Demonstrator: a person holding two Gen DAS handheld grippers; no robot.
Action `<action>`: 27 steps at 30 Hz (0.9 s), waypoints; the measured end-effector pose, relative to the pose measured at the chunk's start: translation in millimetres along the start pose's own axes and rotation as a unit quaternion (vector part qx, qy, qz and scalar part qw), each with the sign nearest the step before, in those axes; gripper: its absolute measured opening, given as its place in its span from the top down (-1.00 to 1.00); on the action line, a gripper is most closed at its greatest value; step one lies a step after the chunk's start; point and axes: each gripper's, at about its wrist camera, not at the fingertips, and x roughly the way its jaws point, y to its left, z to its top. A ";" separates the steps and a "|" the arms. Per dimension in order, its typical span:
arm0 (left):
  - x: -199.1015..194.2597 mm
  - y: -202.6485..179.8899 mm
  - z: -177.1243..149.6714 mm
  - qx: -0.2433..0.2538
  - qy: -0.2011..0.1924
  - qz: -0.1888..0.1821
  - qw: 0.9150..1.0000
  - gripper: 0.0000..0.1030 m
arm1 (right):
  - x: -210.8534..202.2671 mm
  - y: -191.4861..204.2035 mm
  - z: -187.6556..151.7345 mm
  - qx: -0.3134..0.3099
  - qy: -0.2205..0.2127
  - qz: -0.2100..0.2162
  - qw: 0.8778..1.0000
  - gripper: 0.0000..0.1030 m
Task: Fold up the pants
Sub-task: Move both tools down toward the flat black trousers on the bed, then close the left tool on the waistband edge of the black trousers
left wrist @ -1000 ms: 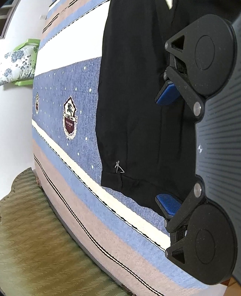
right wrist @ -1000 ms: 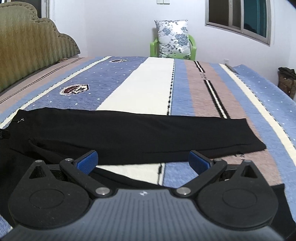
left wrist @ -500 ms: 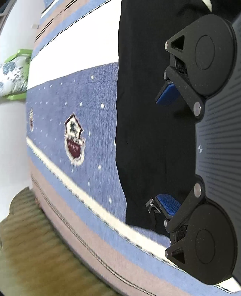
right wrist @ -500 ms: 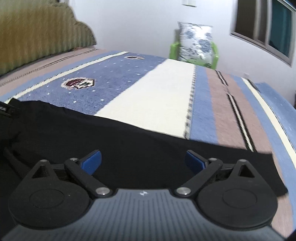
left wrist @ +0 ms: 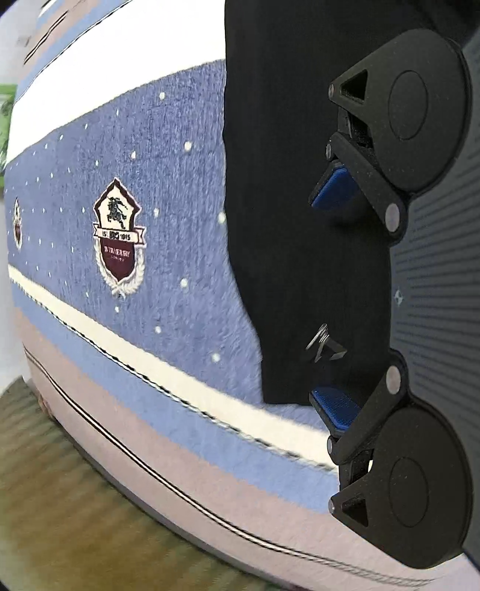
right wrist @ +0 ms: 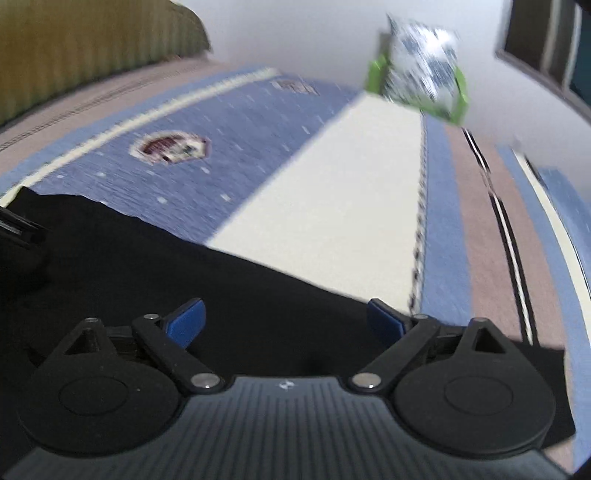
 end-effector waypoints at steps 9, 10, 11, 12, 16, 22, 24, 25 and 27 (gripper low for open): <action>42.4 20.8 46.4 0.062 0.042 -0.042 0.996 -1.00 | -4.2 -33.2 16.7 0.088 0.120 -0.085 0.985 -0.83; 48.4 20.6 52.8 0.071 0.041 -0.046 0.996 -1.00 | -6.9 -33.7 18.6 0.103 0.125 -0.092 0.983 -0.84; 53.9 19.7 58.7 0.083 0.036 -0.054 0.994 -1.00 | -8.8 -33.1 19.5 0.113 0.127 -0.098 0.981 -0.89; 60.9 17.6 64.1 0.099 0.037 -0.065 0.992 -1.00 | -10.4 -30.7 20.2 0.124 0.129 -0.104 0.978 -0.91; 97.0 9.0 77.6 0.154 0.075 -0.127 0.977 -1.00 | -9.5 -23.5 22.7 0.178 0.144 -0.108 0.967 -0.91; 118.4 2.9 82.5 0.201 0.074 -0.172 0.961 -1.00 | -5.7 -17.1 28.5 0.177 0.134 -0.111 0.969 -0.91; 123.9 8.4 82.9 0.175 0.085 -0.187 0.963 -1.00 | -1.9 -18.8 27.0 0.170 0.135 -0.104 0.971 -0.91; 125.2 11.2 83.7 0.167 0.089 -0.192 0.963 -1.00 | 0.0 -20.3 26.8 0.168 0.139 -0.104 0.970 -0.91; 124.6 13.7 83.5 0.162 0.095 -0.195 0.963 -1.00 | 1.6 -25.2 23.7 0.170 0.148 -0.105 0.969 -0.90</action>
